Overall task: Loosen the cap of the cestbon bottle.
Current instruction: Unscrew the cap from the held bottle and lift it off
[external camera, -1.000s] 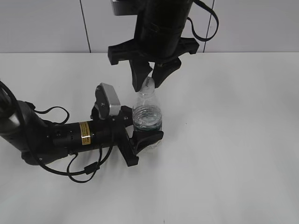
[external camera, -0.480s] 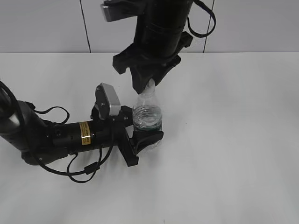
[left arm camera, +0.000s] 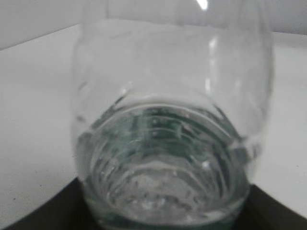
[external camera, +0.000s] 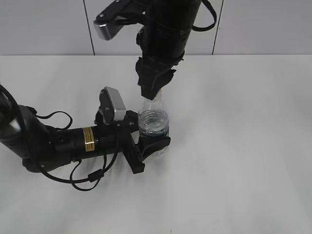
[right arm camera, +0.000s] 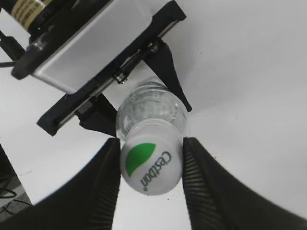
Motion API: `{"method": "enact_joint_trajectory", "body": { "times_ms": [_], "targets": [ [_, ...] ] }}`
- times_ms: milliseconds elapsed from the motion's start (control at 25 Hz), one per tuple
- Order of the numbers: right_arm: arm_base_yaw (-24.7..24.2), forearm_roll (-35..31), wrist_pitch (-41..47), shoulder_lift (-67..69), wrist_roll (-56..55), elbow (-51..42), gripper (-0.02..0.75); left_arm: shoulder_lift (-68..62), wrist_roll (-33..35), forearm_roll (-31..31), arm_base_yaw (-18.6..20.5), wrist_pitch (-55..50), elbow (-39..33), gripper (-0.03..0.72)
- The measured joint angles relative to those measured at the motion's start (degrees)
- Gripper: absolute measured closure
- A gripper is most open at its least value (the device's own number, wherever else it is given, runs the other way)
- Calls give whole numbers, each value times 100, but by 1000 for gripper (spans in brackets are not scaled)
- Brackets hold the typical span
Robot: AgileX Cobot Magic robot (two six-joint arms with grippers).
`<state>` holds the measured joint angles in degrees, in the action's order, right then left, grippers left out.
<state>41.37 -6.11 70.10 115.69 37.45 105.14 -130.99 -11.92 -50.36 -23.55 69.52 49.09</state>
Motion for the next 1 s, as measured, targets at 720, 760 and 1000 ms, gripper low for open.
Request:
{"method": "enact_joint_trajectory", "body": {
  "times_ms": [720,760,1000],
  "targets": [
    [17,64,21,-95,1910,5,449,0,-12,0,0,-6,0,274],
    [17,64,21,-101,2018,5,449,0,-12,0,0,-11,0,274],
    [17,67,21,-101,2454,5,449,0,-12,0,0,-11,0,274]
  ]
}}
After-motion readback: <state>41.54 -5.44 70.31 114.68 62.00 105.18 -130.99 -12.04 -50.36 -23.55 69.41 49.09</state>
